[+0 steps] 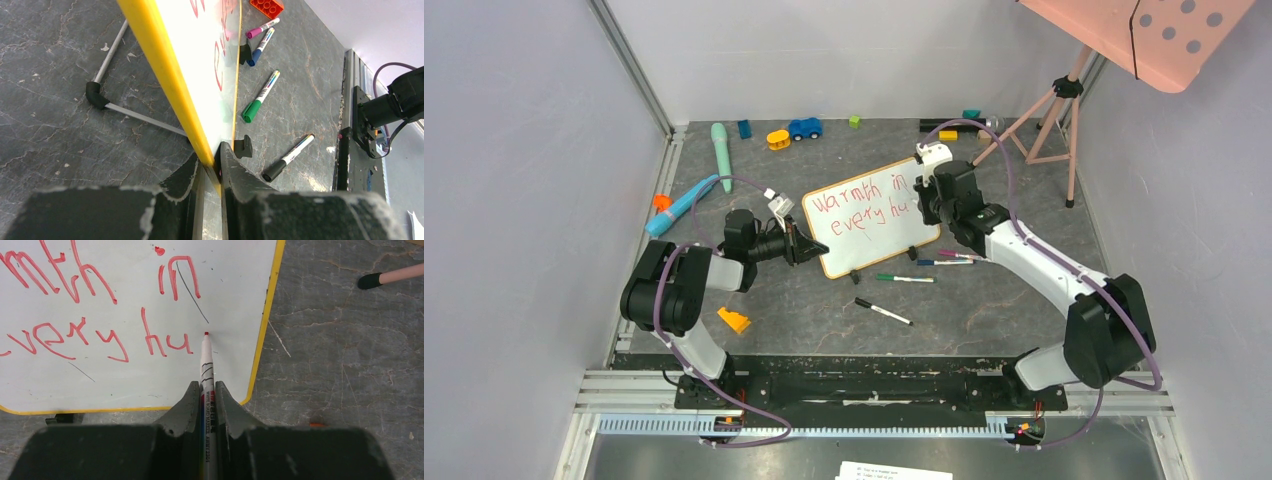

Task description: Write a sentence on the whiteboard

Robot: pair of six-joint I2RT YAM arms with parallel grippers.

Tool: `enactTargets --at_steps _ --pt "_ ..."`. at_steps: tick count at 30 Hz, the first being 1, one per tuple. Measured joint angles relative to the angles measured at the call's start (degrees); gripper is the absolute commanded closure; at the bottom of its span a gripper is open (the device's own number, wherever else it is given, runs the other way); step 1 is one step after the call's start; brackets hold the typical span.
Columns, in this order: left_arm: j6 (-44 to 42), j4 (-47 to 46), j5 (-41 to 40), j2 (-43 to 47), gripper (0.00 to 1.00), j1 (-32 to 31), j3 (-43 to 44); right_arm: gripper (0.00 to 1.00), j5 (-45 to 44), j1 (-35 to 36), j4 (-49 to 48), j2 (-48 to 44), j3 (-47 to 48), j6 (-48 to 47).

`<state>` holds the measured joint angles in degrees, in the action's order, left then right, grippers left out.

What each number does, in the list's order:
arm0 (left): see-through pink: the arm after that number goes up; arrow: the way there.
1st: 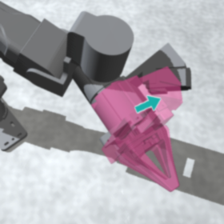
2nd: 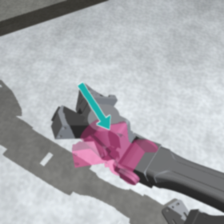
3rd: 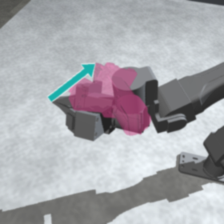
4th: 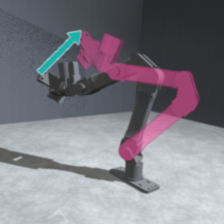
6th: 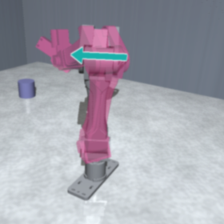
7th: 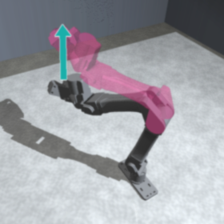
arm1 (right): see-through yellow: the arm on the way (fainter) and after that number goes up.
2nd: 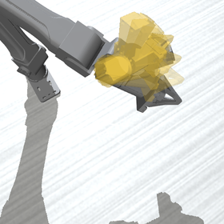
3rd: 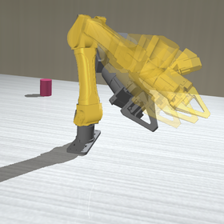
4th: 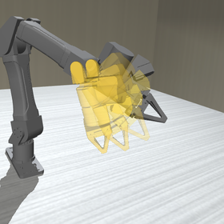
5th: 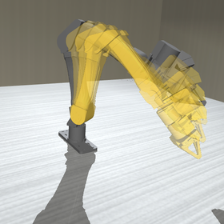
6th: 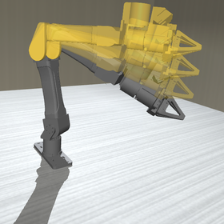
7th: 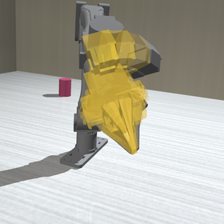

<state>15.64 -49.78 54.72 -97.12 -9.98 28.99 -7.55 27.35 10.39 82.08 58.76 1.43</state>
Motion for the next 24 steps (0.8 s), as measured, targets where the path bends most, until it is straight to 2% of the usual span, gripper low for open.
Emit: enactTargets --at_steps 16,24 --pt "0.02 -0.02 -0.04 0.0 0.98 0.0 0.0 1.0 1.99 -0.22 -0.07 0.55 0.96 0.07" --pt "0.02 -0.02 -0.09 0.0 0.98 0.0 0.0 1.0 3.34 -0.22 -0.87 -0.52 -1.75 0.55"
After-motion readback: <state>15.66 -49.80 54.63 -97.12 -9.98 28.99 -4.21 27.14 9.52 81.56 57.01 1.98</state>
